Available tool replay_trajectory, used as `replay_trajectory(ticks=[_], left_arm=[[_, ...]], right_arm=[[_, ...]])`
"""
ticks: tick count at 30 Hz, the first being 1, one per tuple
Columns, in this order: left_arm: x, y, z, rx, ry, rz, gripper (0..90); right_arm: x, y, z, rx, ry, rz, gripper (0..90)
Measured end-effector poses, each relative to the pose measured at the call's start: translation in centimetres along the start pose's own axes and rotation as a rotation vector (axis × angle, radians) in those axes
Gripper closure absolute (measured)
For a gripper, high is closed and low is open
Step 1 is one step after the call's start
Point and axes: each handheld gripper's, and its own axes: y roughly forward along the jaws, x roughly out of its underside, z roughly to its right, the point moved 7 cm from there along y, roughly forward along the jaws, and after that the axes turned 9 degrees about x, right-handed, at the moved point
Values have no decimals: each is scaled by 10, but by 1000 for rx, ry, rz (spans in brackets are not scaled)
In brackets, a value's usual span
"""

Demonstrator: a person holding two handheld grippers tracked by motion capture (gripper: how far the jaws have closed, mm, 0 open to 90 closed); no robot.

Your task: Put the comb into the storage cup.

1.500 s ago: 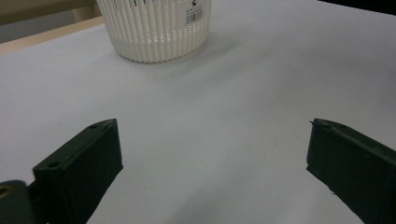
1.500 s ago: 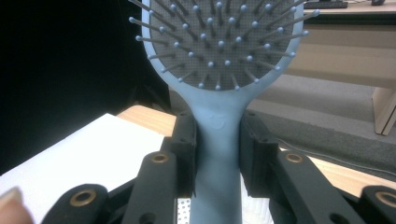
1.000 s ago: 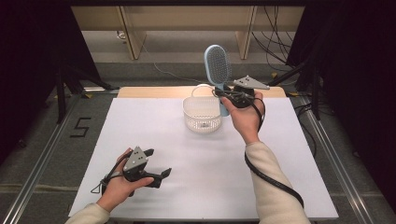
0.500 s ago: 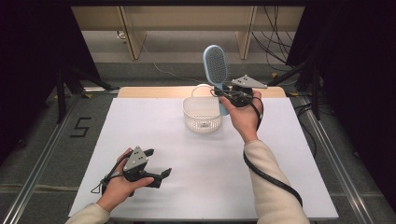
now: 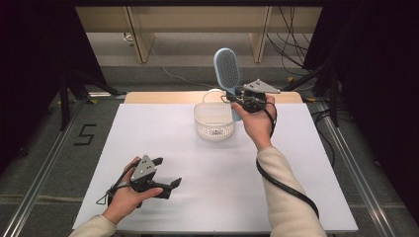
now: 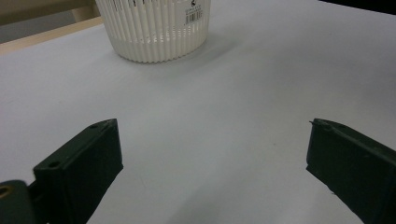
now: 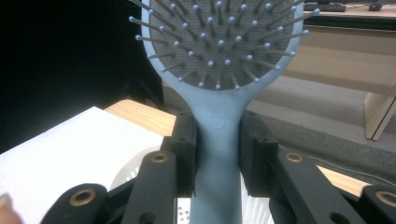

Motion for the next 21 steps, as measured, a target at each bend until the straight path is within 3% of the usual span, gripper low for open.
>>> replay_trajectory(ticks=[21], left_arm=[[0,0,0,-2,-1,-3,32]], right_arm=[[1,10,-1,10,-33,8,705]])
